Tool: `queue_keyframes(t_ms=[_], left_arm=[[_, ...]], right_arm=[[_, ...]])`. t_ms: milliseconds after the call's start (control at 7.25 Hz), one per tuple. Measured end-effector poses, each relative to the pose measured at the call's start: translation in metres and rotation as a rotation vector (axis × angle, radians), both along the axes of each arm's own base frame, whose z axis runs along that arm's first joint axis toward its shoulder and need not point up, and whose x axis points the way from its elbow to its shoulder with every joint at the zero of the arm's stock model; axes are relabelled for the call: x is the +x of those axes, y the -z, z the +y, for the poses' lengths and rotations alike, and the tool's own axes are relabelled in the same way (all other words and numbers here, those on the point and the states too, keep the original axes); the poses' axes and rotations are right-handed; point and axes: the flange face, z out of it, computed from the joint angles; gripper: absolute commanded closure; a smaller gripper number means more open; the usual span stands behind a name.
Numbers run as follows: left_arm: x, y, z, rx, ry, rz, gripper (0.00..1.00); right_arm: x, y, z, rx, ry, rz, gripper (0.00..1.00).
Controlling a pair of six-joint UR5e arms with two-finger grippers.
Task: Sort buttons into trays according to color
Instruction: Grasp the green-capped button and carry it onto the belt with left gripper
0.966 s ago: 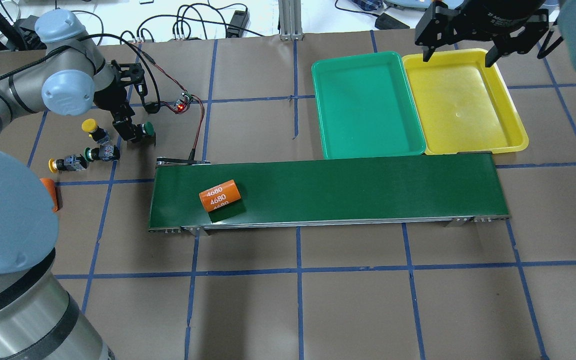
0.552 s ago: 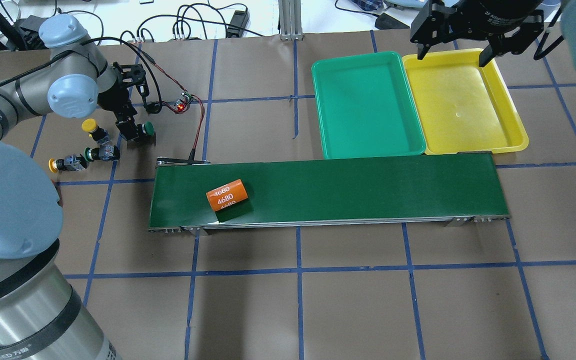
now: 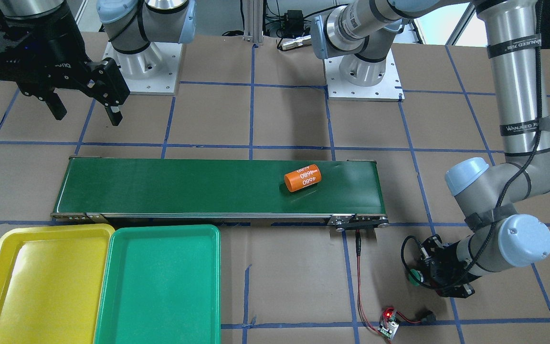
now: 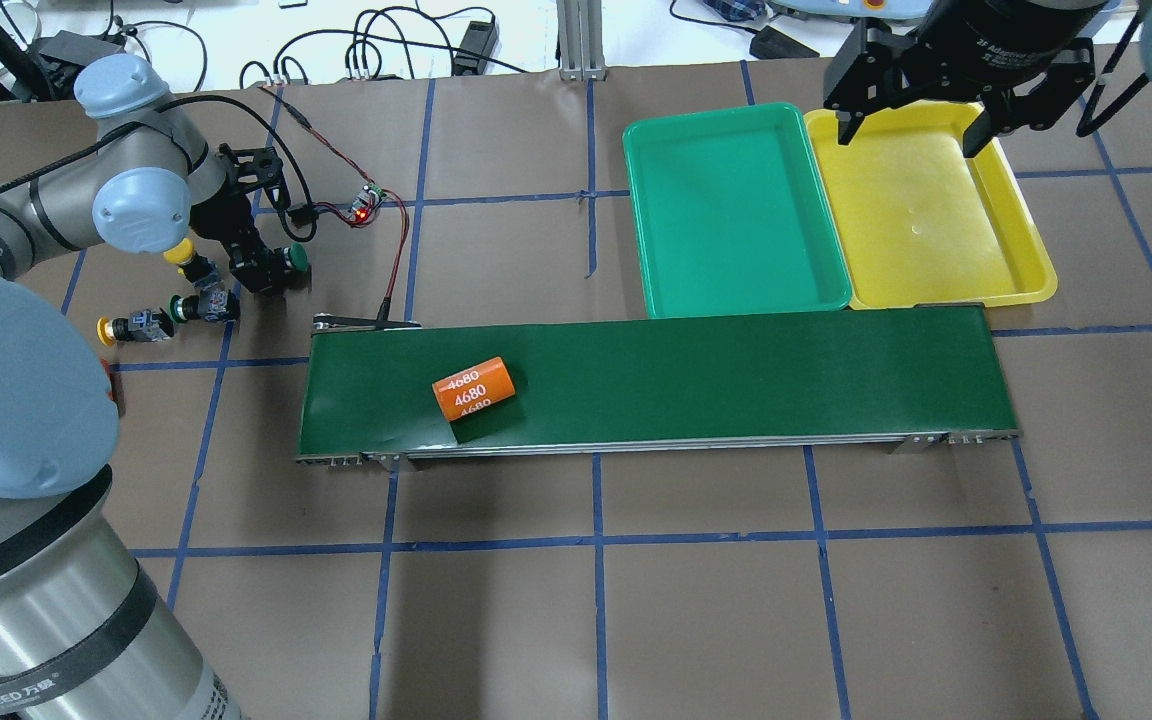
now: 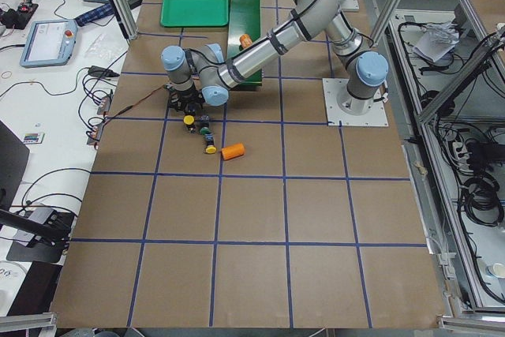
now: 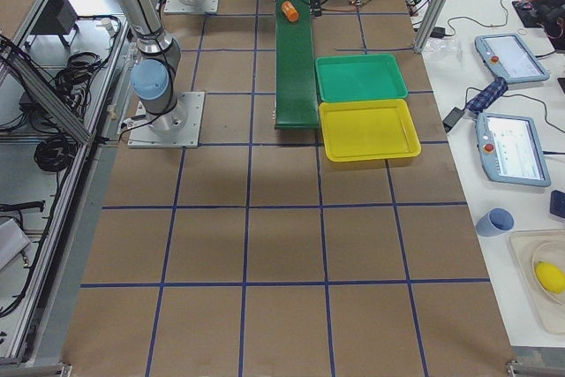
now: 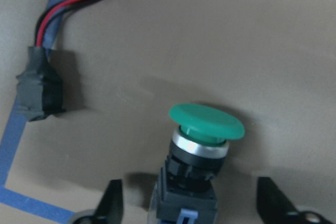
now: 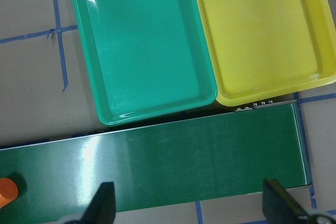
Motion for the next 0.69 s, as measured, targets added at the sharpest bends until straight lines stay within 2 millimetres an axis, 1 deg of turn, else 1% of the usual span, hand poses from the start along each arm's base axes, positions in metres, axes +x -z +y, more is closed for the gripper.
queue_keyframes(t_ms=[276,414,552,690], left_arm=[[-0.005,-0.010,0.007,-0.004,0.008,-0.002,1.00],[-0.009,-0.022,0.010,-0.013,0.014,-0.005,1.00],[-0.014,-0.043,0.013,-0.016,0.021,-0.006,1.00],[-0.028,-0.070,0.023,-0.011,0.038,-0.007,1.00]], right_arm=[[0.000,0.002,0.001,0.016,-0.031,0.011,0.00],[-0.001,0.002,0.002,0.020,-0.045,0.018,0.00],[-0.001,0.001,0.002,0.018,-0.059,0.023,0.00],[-0.001,0.001,0.002,0.013,-0.076,0.027,0.00]])
